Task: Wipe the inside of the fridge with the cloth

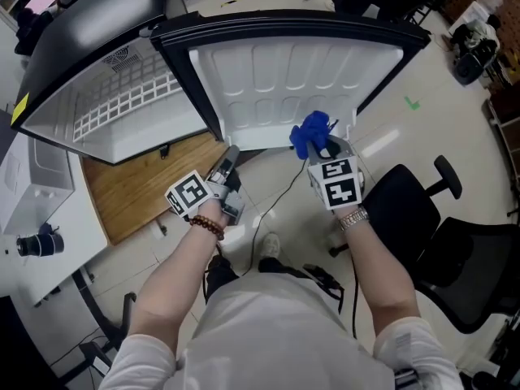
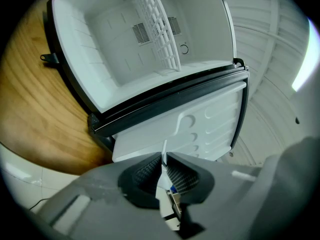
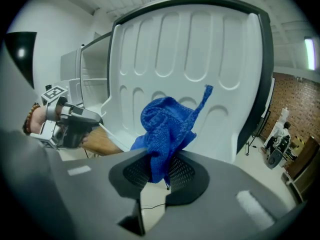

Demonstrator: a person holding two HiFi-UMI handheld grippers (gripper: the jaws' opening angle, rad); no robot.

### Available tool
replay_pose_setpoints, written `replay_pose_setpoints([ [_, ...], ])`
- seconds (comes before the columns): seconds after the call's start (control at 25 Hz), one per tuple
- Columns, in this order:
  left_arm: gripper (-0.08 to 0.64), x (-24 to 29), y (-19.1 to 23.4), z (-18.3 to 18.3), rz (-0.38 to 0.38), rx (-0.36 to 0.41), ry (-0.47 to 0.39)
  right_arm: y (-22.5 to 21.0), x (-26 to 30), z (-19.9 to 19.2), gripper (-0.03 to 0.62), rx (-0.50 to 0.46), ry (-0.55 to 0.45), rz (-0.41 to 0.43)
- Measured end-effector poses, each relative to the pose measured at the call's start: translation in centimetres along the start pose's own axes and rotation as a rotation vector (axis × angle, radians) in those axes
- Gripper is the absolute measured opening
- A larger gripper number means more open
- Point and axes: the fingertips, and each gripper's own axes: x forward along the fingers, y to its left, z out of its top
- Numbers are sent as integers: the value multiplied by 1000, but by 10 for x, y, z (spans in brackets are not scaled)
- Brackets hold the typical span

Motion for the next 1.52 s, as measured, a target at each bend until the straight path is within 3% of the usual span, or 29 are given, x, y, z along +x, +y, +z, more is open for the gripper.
replay_pose_setpoints([
  [0.44,25,-1,-1,-1,4,-10,-7,-68,-19,-27,64,17,23,-133],
  [0.76,25,-2,-5,0,-2,-7,-4,-77,-33,-23,64,36,-12,-149],
  [0.96,31,-3,-10,1,-15,-7,6,-46,-65,1,64,17,-138,-97],
  [1.16,40,-4,-16,5,-27,-26,12,24,-82,11,64,-42,-211,40],
  [1.36,49,-1,-29,8,-95,-102,11,82,-58,-9,64,-88,-158,147],
  [1.52,49,2,-30,10,-116,-180,14,107,-21,-20,64,-125,-115,159],
])
